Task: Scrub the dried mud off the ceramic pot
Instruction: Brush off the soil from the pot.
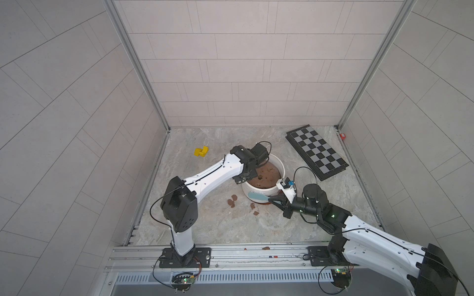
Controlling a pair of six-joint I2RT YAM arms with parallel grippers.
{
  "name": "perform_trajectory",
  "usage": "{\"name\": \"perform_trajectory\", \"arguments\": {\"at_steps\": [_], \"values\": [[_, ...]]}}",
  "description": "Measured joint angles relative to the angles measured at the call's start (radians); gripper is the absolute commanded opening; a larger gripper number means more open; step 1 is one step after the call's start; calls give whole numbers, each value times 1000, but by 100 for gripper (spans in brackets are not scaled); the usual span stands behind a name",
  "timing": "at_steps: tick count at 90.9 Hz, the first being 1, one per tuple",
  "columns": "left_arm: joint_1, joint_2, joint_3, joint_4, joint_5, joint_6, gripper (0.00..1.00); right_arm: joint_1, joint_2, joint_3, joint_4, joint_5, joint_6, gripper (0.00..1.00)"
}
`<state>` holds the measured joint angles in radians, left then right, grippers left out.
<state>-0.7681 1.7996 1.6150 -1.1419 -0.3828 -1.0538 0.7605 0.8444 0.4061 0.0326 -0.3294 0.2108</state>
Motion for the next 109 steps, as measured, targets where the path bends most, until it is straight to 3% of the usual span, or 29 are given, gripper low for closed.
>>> {"name": "perform_trajectory", "arguments": {"at_steps": [31,73,88,109], "values": [[20,0,0,12,14,34,17,43,17,-12,25,41,13,0],[57,0,-2,38,18,114,17,42,-15,-106,88,-181,63,0],[70,1,-6,67,3,201,24,42,-24,-99,66,-181,56,0],[94,9,-16,134,-8,370,23,36,-33,-42,18,-149,11,0]]}}
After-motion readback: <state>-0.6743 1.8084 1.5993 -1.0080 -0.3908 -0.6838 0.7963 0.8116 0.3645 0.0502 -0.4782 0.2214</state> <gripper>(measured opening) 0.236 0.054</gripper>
